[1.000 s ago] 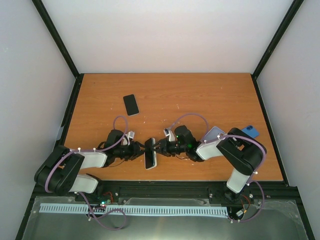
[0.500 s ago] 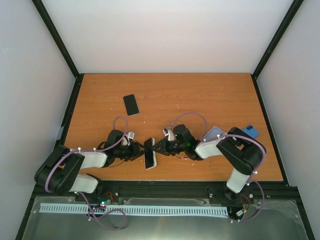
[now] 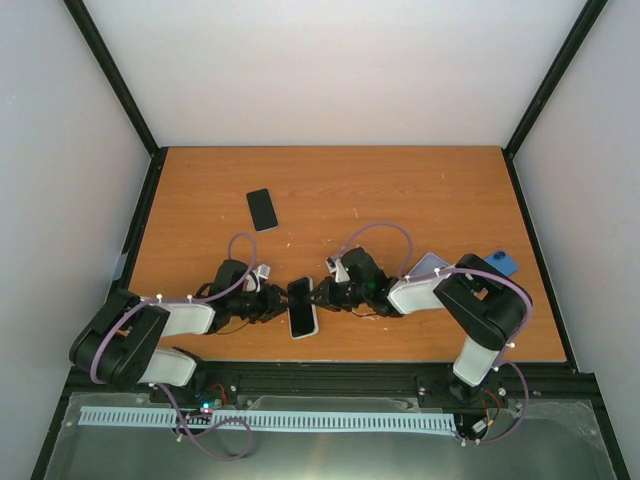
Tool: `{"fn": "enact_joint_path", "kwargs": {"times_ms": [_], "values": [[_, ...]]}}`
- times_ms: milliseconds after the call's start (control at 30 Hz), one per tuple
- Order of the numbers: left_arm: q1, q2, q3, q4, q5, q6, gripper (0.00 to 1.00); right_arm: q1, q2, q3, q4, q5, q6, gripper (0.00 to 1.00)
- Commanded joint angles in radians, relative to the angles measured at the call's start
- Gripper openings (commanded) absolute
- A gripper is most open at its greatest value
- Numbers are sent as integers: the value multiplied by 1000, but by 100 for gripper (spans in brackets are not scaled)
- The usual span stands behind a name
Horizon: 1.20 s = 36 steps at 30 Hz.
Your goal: Put the phone into the phone case
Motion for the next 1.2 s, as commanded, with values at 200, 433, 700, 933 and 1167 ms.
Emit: {"fn": "enact_joint_path", "kwargs": {"times_ms": [200, 433, 700, 933, 1167], "values": [[-12, -199, 59, -100, 31, 38, 65, 6, -207, -47, 5, 56, -53, 3], [-12, -374, 63, -81, 125, 8, 75, 5, -455, -156, 102, 78, -9, 3], [-12, -474, 0, 193, 283, -101, 65, 5, -593, -181, 220, 40, 29, 5], [-12, -451, -28, 346, 335, -148, 39, 8, -555, -172, 299, 0, 77, 5], [-13, -470, -7, 297, 347, -75, 4, 8, -566, -169, 258, -27, 37, 13]]}}
